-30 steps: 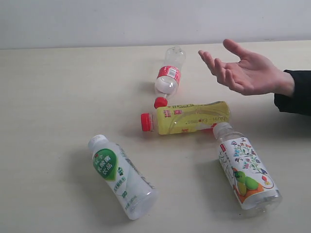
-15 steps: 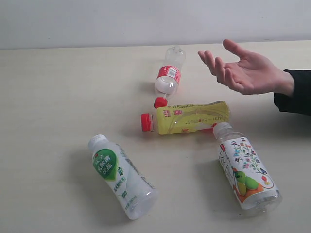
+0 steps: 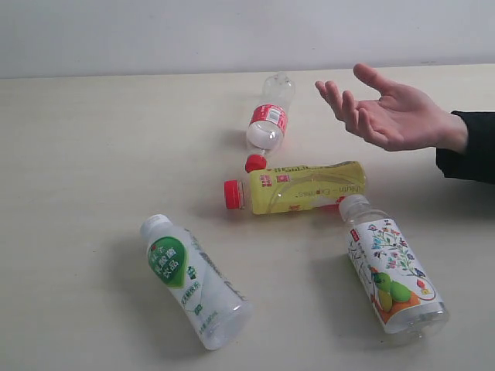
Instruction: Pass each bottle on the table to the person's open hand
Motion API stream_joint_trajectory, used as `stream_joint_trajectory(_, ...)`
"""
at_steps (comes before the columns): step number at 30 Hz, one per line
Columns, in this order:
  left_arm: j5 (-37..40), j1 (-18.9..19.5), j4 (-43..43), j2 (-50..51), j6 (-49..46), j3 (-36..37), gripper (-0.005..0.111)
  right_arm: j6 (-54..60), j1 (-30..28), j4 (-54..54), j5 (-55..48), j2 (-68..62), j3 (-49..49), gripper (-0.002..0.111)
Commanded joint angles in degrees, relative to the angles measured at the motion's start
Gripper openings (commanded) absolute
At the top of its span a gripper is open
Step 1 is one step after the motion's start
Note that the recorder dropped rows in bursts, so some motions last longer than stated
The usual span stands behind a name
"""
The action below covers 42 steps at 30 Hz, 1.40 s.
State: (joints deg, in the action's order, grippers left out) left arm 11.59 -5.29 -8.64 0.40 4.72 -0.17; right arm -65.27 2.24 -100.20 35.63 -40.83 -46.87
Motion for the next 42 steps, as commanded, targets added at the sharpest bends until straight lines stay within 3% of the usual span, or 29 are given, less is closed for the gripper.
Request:
stream_joint_trajectory(1, -0.5, 0.2, -0.21, -0.4, -0.07, 0.17, 0.0, 9.46, -0.3, 0.26, -10.7, -1.7, 1.65, 0.011)
stream_joint_trajectory(9, -0.5, 0.2, -0.21, -0.4, -0.07, 0.17, 0.0, 7.82, -0.3, 0.26, -7.02, -7.12, 4.26, 0.011)
stream_joint_trajectory(18, -0.5, 0.2, -0.21, -0.4, -0.07, 0.17, 0.0, 6.67, -0.3, 0.26, -20.16, -15.21, 4.79, 0.011)
stream_joint_trajectory(24, -0.5, 0.2, -0.31, -0.4, -0.07, 0.17, 0.0, 2.61, -0.3, 0.26, -24.46, -21.03, 4.79, 0.011)
stream_joint_trajectory(30, -0.5, 0.2, -0.31, -0.4, -0.07, 0.17, 0.0, 5.59, -0.3, 0.26, -27.28, -24.27, 6.61, 0.011)
stream_joint_trajectory(42, -0.5, 0.2, -0.67, -0.4, -0.07, 0.17, 0.0, -9.21, -0.3, 0.26, -26.35, -25.61, 7.4, 0.002)
